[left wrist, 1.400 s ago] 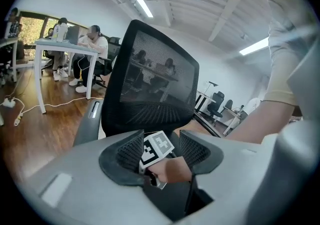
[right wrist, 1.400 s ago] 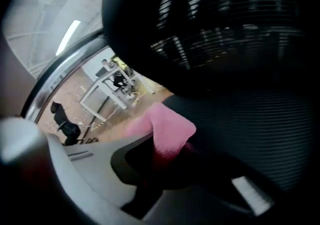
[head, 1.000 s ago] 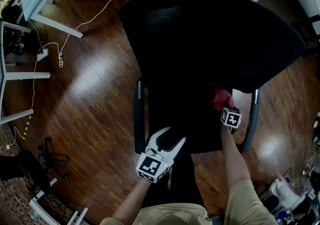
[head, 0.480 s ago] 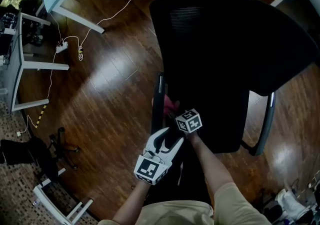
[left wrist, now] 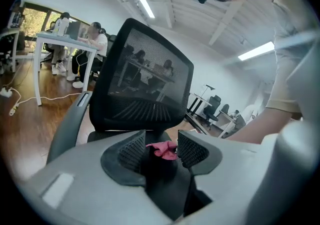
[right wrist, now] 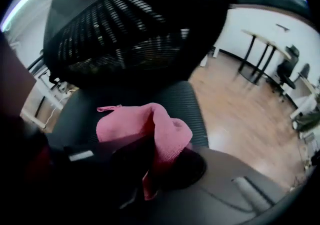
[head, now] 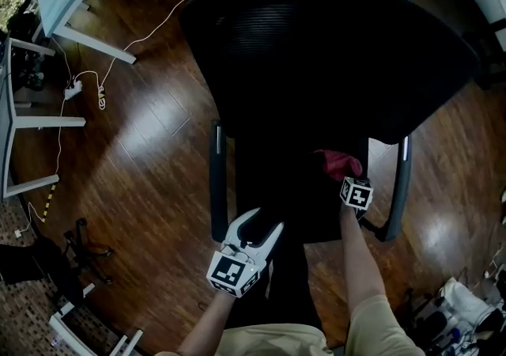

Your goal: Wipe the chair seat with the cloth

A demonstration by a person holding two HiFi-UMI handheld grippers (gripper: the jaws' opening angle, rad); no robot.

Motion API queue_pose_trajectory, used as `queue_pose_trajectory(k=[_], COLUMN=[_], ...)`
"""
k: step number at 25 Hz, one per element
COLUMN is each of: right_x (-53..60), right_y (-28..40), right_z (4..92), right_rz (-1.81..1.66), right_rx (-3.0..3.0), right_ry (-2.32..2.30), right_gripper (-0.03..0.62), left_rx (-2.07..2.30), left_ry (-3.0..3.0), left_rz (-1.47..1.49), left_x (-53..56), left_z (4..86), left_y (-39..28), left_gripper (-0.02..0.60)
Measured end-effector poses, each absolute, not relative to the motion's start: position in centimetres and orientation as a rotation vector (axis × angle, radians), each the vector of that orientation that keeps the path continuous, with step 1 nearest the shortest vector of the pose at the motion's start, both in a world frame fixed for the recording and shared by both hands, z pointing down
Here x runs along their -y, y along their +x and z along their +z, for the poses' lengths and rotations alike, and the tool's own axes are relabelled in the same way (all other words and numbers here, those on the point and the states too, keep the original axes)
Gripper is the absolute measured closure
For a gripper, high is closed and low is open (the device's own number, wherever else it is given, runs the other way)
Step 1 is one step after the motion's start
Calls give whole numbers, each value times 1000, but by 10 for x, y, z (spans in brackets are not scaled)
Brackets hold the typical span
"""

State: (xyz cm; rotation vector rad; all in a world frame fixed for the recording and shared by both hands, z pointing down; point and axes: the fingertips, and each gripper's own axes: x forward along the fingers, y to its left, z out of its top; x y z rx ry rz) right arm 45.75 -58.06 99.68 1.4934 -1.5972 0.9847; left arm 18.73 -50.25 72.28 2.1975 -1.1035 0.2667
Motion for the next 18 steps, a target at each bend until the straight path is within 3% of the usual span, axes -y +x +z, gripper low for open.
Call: queue_pose_trajectory(k=[3,7,9,14,18], right_x=[579,563,558,525,500], right_y=[508,495,434,199,94], right_z=[987,987,982,947,946], right_rz=[953,949,1069,1268,1322], right_rx=[1496,1474,1674,2218,2286], right_ry=[1617,1599,1509,988,760], right_gripper=[577,577,577,577,577], left_rx=[1084,1087,1115,1203,1233], left_ry=[2194,2204,2201,2187,2189], left_rz=[254,268,257,290,306], left_x=[500,499,498,493,483], left_z=[722,713,709,706,698], left_y=[200,197,191,169,151], left_gripper=[391,391,391,400,403])
